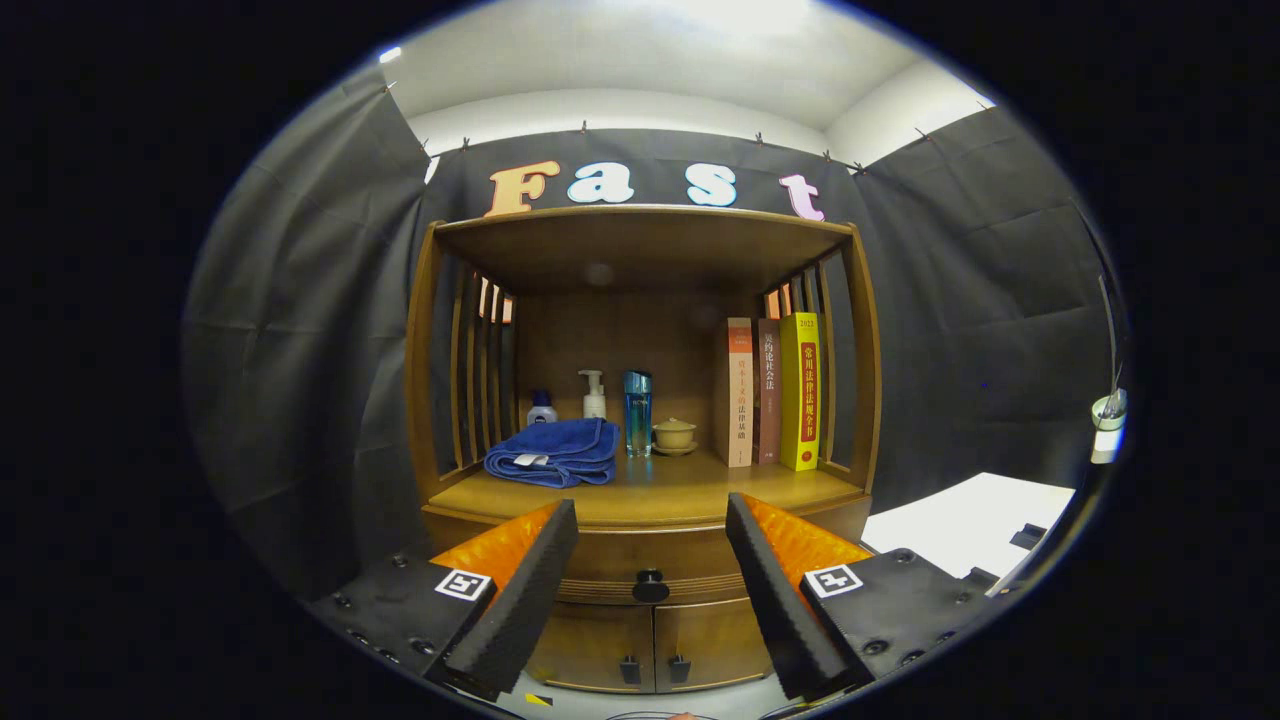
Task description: Pull open the drawer, take out the items inside it, and place them on the countertop above the cabinet.
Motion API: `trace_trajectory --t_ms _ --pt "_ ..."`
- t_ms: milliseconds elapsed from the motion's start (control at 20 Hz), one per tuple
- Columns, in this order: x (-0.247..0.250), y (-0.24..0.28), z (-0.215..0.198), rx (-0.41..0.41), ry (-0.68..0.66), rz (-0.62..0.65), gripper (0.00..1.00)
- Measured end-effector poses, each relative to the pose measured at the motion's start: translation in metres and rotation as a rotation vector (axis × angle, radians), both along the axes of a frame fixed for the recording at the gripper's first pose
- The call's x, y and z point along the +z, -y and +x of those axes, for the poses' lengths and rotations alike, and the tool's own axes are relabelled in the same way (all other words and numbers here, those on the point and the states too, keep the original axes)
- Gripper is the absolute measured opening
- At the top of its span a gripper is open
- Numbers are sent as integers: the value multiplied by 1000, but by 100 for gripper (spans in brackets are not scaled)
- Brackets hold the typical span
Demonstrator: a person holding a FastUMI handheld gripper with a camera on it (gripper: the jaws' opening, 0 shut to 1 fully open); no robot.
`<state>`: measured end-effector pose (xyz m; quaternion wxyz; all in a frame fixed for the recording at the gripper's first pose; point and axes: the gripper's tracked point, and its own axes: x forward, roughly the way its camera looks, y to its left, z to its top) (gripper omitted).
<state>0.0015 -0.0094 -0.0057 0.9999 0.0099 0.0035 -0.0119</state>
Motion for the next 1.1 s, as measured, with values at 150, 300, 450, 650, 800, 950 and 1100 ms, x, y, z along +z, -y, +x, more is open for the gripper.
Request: trace_trajectory --t_ms 150,300,450,650,800,950,1100 --pt "-1 0 1 0 -2 1 98" --pt "-5 0 2 2 -6 0 98" --pt "-5 -6 7 6 -8 -1 98" --pt "-4 -13 17 16 -11 -29 98" --pt "-9 -22 31 36 -8 -36 98" --pt "-28 -26 45 47 -14 -37 98" --pt "-53 -23 54 37 -17 -28 98"
